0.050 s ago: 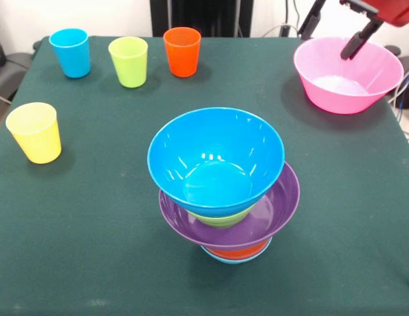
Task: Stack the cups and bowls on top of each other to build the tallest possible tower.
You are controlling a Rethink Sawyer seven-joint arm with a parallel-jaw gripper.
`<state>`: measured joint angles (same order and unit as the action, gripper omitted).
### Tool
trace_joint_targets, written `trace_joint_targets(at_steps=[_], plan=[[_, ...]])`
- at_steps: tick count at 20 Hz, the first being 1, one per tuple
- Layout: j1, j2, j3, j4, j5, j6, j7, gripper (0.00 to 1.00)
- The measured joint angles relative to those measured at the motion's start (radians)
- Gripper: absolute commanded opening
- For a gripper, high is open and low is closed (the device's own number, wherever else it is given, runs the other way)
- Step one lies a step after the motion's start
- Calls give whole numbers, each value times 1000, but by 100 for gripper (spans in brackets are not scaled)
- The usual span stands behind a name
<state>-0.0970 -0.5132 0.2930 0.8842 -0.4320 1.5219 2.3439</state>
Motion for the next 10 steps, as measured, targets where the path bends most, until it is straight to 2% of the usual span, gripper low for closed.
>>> trace_joint_targets(at_steps=[5,10], plan=[[19,-3,-56,79,24,-141,80,100],[51,18,-101,91,32,-229,143,100]])
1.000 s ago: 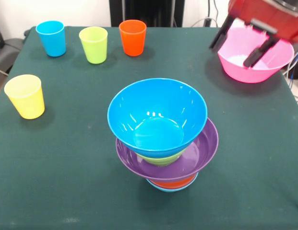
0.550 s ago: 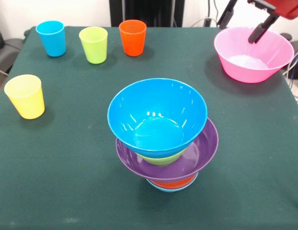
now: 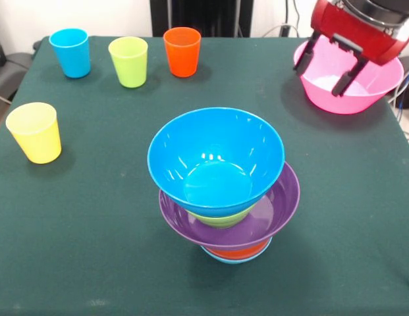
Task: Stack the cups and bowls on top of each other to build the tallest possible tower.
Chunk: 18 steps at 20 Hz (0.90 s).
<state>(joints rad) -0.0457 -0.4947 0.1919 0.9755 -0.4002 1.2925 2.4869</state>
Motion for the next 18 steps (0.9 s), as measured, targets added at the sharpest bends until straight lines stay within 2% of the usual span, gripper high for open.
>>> trace_joint_targets(at_steps=[6,18], plan=[[36,29,-40,0,35,-48,61,100],[103,53,-114,19,114,-59,135,100]])
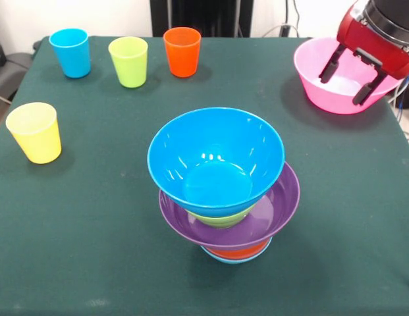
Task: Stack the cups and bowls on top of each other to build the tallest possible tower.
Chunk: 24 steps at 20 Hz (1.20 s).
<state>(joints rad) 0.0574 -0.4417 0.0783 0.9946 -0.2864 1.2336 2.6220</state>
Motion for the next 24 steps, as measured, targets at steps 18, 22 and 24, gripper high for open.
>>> trace_joint_targets(at_steps=[18,22,24], plan=[[92,87,-129,17,104,-208,50,100],[112,132,-158,21,130,-276,94,100],[125,151,-174,30,142,-305,120,100]])
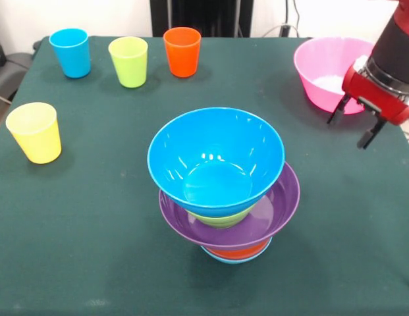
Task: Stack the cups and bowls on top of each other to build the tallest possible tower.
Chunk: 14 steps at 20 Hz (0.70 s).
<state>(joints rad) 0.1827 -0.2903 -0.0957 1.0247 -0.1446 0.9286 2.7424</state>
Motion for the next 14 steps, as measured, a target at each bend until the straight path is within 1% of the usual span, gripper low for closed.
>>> trace_joint_targets(at_steps=[5,10,14], plan=[[24,21,-28,35,30,-32,38,100],[46,25,-52,72,55,-33,49,100],[51,22,-65,75,64,-30,49,100]])
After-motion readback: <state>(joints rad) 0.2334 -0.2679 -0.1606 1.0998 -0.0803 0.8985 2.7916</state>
